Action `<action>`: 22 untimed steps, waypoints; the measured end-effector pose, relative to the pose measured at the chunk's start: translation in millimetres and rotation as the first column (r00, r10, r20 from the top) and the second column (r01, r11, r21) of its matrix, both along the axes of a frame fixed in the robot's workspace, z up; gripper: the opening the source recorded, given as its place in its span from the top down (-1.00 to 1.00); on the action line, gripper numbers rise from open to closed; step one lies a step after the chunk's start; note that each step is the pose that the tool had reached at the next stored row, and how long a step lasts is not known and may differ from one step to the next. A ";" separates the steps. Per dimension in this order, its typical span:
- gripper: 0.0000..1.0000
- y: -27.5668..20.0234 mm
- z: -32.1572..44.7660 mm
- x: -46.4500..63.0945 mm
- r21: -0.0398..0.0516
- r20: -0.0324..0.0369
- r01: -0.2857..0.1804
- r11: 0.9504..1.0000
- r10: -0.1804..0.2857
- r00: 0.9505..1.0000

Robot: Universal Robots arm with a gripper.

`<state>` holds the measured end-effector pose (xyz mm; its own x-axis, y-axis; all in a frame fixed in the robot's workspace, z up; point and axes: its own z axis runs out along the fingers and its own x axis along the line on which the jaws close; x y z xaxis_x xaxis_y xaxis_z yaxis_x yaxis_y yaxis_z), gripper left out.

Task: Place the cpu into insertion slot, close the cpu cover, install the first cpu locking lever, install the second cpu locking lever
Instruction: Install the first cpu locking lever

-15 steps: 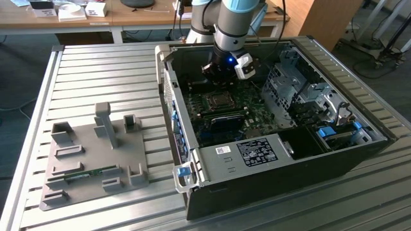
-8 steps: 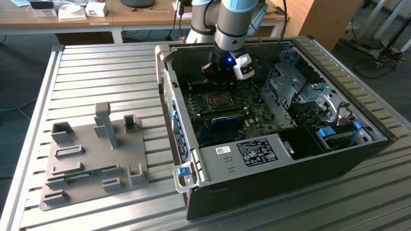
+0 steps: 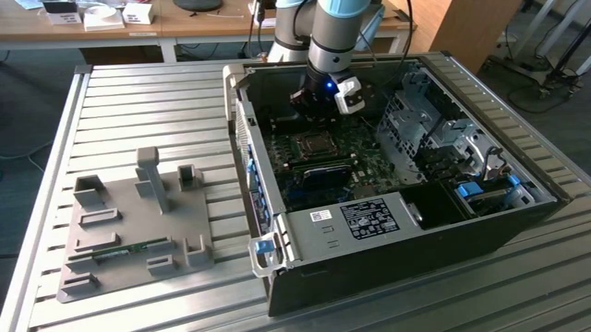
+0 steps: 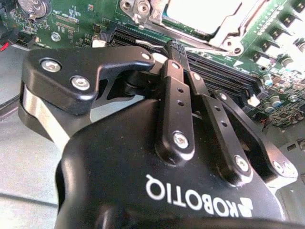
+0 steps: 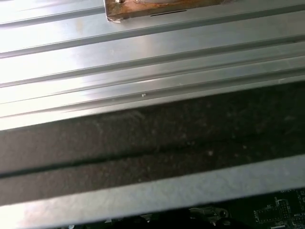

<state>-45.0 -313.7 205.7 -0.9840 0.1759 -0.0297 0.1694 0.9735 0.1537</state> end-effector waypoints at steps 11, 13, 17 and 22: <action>0.79 2.2 -0.4 0.0 0.000 0.000 0.012 1.000 -0.012 1.000; 0.79 2.2 -0.9 0.0 -0.003 0.000 0.016 1.000 -0.016 1.000; 0.79 2.2 -2.4 0.0 -0.012 0.000 0.022 1.000 -0.022 1.000; 0.79 2.2 -4.1 0.0 -0.029 0.001 0.024 0.999 -0.024 1.000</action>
